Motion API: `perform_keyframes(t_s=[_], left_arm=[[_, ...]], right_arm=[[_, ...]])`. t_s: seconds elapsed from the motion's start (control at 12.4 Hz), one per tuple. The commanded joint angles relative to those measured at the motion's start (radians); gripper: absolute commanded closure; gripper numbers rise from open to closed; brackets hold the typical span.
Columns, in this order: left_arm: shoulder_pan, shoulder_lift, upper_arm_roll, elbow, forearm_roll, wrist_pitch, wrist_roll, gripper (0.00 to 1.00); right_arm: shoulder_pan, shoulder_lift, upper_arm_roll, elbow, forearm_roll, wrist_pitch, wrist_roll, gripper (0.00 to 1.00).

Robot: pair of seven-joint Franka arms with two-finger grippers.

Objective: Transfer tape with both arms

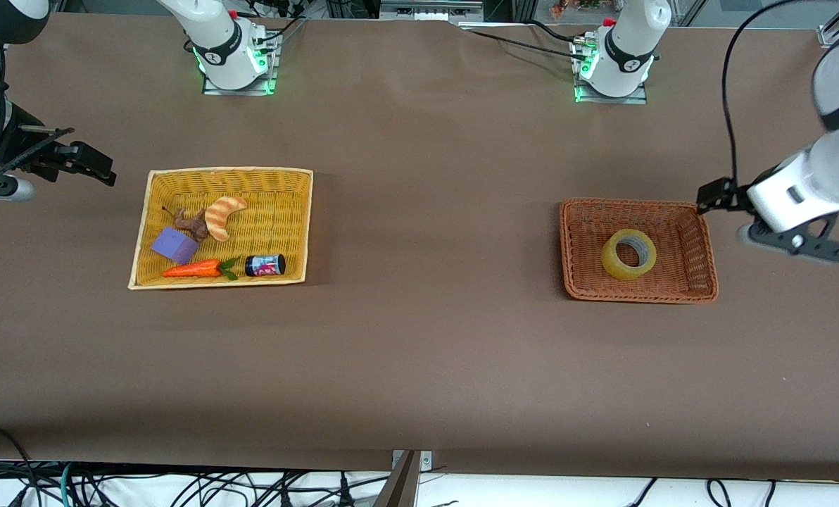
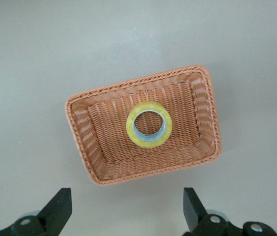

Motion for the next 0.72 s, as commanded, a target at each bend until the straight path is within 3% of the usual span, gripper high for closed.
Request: perform_keyframes(t_s=[0.0, 0.4, 0.64], left_arm=[[-0.001, -0.006, 0.010, 0.118, 0.005, -0.090, -0.010, 0.00], [0.008, -0.064, -0.001, 0.021, -0.042, -0.114, -0.011, 0.00], [0.034, -0.091, -0.001, -0.009, -0.131, -0.128, -0.167, 0.00]], right_arm=[[-0.011, 0.002, 0.001, 0.023, 0.013, -0.009, 0.016, 0.00], [-0.011, 0.005, -0.003, 0.025, 0.014, -0.001, 0.027, 0.00], [-0.011, 0.006, -0.004, 0.025, 0.014, -0.003, 0.025, 0.00]])
